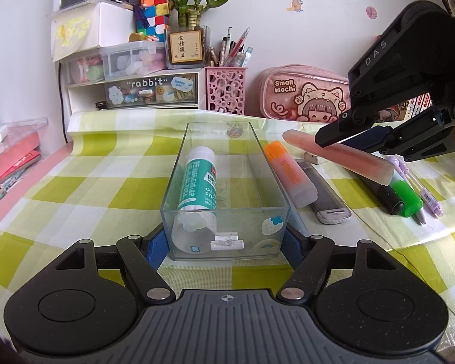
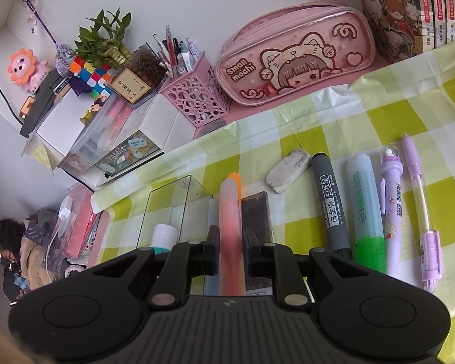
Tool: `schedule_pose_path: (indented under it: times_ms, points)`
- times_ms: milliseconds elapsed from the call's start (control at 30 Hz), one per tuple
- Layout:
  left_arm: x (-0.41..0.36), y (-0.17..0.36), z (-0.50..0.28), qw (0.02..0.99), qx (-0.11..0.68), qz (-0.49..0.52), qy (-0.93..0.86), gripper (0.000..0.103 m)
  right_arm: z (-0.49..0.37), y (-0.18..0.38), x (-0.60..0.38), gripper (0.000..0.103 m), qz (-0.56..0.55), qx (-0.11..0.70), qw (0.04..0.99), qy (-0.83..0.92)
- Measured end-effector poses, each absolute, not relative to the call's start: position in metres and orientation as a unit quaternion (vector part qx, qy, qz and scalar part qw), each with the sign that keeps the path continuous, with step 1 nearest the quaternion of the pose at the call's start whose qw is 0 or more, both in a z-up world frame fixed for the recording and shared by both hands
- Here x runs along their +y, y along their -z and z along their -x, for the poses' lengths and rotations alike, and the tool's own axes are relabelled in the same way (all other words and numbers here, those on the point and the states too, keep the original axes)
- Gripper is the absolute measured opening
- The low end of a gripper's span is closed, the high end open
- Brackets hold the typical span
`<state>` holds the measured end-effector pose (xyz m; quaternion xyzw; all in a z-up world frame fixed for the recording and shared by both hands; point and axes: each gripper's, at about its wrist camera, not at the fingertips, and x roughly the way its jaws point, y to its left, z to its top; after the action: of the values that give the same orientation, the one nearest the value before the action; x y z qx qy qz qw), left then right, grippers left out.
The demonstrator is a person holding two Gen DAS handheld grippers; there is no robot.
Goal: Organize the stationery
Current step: 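Lower the pink highlighter into the clear box beside the glue stick, release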
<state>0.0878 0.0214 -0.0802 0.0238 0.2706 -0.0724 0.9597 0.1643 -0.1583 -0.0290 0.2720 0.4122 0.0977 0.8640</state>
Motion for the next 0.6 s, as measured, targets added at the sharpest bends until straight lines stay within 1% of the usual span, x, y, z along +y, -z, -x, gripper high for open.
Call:
schedule_pose_path:
  times_ms: [333, 600]
  points:
    - [0.021, 0.08, -0.088, 0.96, 0.271, -0.024, 0.072, 0.072, -0.17, 0.007, -0.108, 0.01, -0.223, 0.413, 0.872, -0.14]
    - [0.021, 0.08, -0.087, 0.96, 0.271, -0.024, 0.072, 0.072, -0.188, 0.008, -0.073, 0.01, -0.156, 0.431, 0.879, -0.134]
